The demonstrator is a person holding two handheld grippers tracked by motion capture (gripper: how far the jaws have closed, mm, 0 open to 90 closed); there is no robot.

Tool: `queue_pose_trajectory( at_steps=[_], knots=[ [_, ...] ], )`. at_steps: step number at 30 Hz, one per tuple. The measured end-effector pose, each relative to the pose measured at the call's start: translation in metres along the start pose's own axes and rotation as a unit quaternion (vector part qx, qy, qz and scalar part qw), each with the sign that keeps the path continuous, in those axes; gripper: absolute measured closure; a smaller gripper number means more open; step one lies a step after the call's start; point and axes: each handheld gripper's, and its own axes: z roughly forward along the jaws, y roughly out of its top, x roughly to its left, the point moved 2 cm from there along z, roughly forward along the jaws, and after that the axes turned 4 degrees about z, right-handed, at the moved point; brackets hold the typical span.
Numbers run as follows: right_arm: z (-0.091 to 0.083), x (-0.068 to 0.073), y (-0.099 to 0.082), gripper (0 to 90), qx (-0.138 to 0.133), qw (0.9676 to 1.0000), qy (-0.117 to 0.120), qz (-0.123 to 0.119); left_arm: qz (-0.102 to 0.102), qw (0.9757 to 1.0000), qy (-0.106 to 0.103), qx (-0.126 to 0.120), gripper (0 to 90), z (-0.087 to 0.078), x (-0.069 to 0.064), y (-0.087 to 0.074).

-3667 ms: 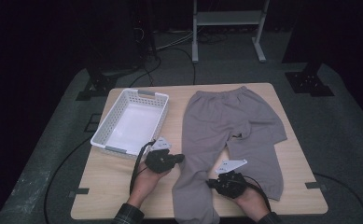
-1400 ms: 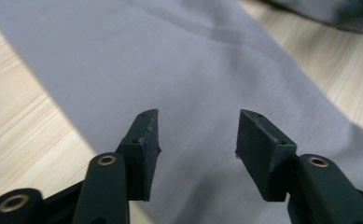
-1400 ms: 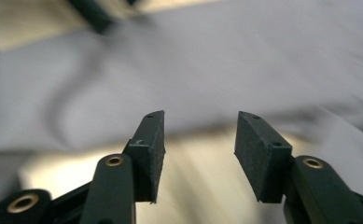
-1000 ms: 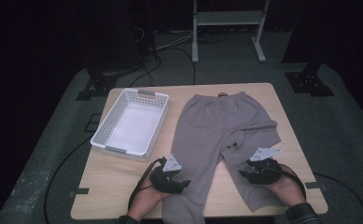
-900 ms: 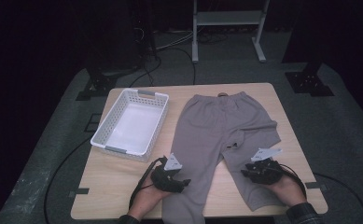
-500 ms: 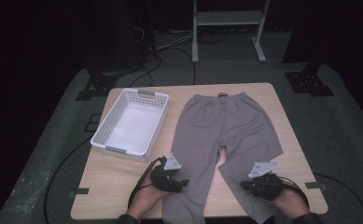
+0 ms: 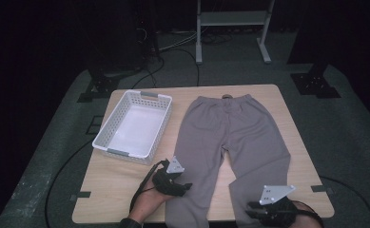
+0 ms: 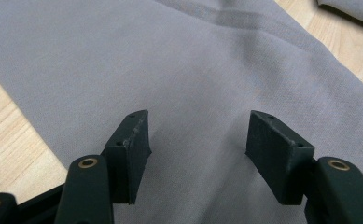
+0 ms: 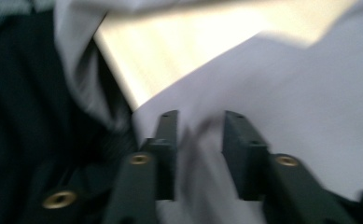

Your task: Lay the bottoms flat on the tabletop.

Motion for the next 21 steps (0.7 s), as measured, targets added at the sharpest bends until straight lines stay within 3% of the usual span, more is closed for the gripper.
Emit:
queue_pose_trajectory(
  at_steps=[1,3,4,7,9,14,18,21],
  knots=[
    [-0.005,-0.011,0.006,60.1,-0.021,0.9996,-0.016,0.011,0.0,1.0,-0.001,-0.001,38.6,0.0,0.0,0.0],
    [-0.005,-0.025,0.011,58.6,-0.027,0.9987,-0.04,0.016,0.0,1.0,-0.002,-0.002,38.5,0.0,0.0,0.0],
    [-0.005,-0.025,0.011,58.6,-0.027,0.9987,-0.04,0.016,-0.002,1.0,-0.002,-0.004,38.5,0.001,0.0,0.001],
    [0.003,-0.052,0.024,57.8,-0.035,0.9968,-0.065,0.029,0.0,1.0,-0.001,-0.003,38.4,0.002,0.0,0.001],
    [0.008,-0.06,0.033,57.6,-0.042,0.9964,-0.065,0.036,0.001,1.0,-0.002,-0.003,38.4,0.002,0.0,0.001],
    [0.019,-0.072,0.048,57.6,-0.04,0.9963,-0.068,0.034,0.001,1.0,-0.002,-0.003,38.4,0.001,-0.001,0.001],
    [0.019,-0.078,0.041,57.6,-0.028,0.9965,-0.071,0.036,-0.001,1.0,-0.002,-0.005,38.4,0.0,0.001,-0.001],
    [0.02,-0.083,0.026,58.2,-0.004,0.9958,-0.081,0.042,0.0,1.0,-0.001,-0.004,38.4,0.0,0.001,-0.001]
  ],
)
